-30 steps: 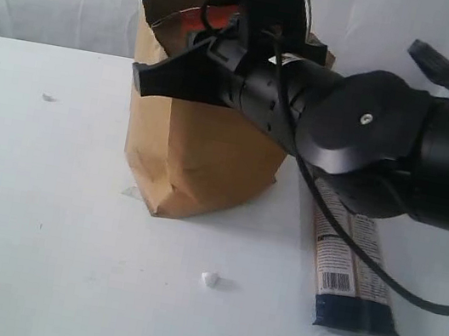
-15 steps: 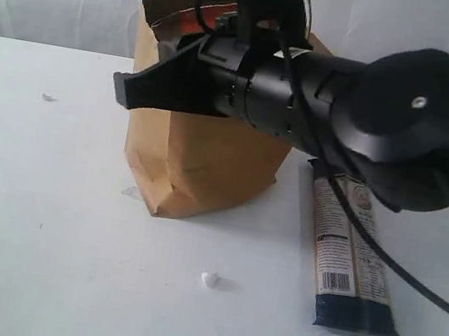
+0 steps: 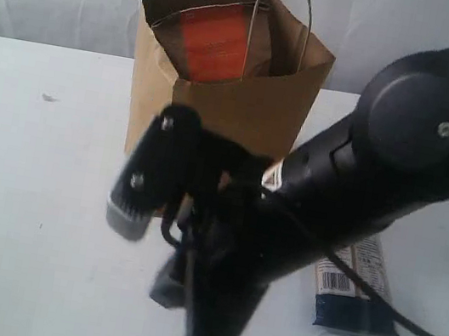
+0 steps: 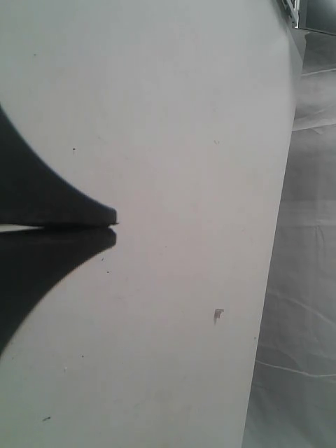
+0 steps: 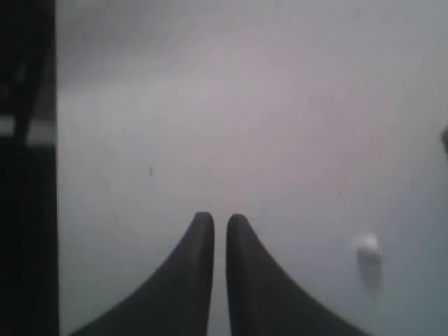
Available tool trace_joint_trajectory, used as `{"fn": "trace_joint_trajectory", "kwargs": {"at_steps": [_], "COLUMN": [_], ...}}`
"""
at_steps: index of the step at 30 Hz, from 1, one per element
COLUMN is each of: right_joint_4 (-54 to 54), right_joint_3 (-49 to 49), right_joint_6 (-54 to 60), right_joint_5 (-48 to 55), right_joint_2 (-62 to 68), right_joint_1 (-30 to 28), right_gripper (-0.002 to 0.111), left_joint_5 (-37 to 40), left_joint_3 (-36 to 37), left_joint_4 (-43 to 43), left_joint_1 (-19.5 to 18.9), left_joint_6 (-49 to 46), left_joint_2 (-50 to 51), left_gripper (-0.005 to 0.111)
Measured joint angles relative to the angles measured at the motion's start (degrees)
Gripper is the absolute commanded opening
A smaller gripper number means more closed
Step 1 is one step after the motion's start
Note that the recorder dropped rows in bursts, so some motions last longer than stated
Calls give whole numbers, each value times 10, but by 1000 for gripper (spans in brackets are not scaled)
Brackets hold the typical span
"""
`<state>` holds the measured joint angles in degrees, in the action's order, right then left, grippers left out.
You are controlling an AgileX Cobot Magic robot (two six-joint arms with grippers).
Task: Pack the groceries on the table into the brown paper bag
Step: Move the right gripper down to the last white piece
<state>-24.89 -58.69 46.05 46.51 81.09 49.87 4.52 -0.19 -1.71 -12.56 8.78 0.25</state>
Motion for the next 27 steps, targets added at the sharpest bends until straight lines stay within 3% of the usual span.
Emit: {"fn": "trace_joint_trajectory", "kwargs": {"at_steps": [7, 11, 17, 21, 27], "right_joint_4": [374, 504, 530, 517, 467], "right_joint_3": [0, 0, 0, 0, 0], "right_joint_6": [-292, -452, -552, -561, -555], "right_joint_5": [48, 20, -13, -22, -39], "right_joint_2": [47, 70, 111, 133, 140], "right_joint_1": [0, -1, -6, -10, -11], "right_gripper": [7, 7, 20, 34, 41], "left_joint_5": [0, 0, 0, 0, 0], "left_joint_3": [0, 0, 0, 0, 0], "left_joint_4": [0, 0, 0, 0, 0], "left_joint_1": [0, 0, 0, 0, 0], "left_joint_6": [0, 0, 0, 0, 0], "left_joint_2": [0, 0, 0, 0, 0], "left_gripper": [0, 0, 0, 0, 0]}}
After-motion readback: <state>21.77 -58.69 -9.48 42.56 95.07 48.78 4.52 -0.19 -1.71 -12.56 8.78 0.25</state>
